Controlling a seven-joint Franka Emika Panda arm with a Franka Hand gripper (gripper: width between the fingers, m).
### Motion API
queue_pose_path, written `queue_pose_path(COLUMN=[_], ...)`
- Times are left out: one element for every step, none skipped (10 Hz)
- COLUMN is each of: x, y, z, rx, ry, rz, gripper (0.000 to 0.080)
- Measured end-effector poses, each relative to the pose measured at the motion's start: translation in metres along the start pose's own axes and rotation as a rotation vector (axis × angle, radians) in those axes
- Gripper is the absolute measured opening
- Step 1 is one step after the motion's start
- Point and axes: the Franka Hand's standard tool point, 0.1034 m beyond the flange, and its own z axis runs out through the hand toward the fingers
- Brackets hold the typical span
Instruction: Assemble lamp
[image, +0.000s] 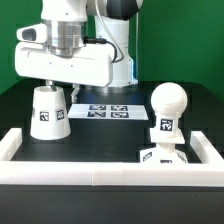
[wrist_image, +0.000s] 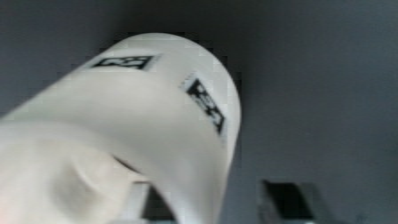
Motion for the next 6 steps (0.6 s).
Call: queue_pose_path(x=[0.0042,0.0079,0.009,0.0083,0.0082,0.0081], y=[-0.0035,-0.0076,-0.0107,-0.0101,-0.0102,-0.0104], z=[-0.0029,-0.0047,-0.0045,-0.0037,-0.0034,-0.0033], rx=[0.002,0.003,0.003,0.003,0.003,0.003], ry=[-0.001,0.0,-0.002,-0.004,-0.004,-0.005], rz=[-0.006,-0.01,-0.017,-0.019,-0.019,-0.02], gripper=[0.0111,0.0044,0.0044,0.0044,0.0044,0.0044])
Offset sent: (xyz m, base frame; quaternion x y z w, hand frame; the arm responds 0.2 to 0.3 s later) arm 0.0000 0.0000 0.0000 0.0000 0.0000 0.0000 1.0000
